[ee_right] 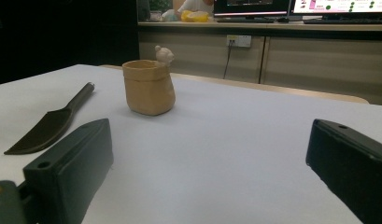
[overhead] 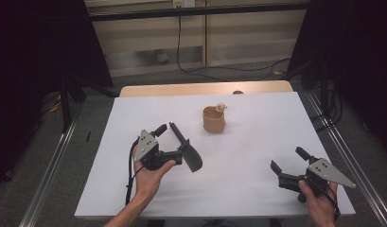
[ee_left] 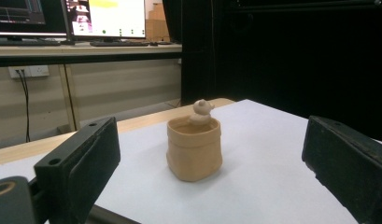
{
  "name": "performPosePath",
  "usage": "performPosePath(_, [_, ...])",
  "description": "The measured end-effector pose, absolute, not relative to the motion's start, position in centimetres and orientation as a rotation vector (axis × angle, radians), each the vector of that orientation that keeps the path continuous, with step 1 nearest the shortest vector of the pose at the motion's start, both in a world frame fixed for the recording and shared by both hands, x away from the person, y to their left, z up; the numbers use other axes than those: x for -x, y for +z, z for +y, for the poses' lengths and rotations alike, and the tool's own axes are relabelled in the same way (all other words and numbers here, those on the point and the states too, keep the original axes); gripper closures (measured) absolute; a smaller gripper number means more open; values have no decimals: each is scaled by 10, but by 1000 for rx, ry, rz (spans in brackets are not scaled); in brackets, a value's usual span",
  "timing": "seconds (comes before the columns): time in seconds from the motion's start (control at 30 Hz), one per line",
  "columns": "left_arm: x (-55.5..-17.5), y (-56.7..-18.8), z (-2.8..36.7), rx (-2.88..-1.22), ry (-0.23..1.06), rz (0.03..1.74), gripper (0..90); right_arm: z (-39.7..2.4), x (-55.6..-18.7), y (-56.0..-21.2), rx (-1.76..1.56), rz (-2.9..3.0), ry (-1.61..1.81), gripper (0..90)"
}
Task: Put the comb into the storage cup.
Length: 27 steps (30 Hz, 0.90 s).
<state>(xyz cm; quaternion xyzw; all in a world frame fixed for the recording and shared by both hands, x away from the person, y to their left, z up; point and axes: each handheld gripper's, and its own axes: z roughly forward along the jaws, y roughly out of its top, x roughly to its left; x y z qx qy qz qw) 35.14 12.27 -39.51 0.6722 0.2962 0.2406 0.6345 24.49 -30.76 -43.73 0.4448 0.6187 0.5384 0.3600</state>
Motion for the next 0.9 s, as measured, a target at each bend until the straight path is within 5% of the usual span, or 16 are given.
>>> performPosePath(0.5, [-381,-401,112,-1560,525,695,66,-307,-245,-438,-1140,1597,1391,0])
performPosePath(0.83, [-394,-397,107,-1550,518,720,171,-306,-245,-438,-1138,1600,1393,0])
performPosePath(0.9, [-395,-400,106,-1584,518,699,250,-307,-245,-438,-1142,1606,1395,0])
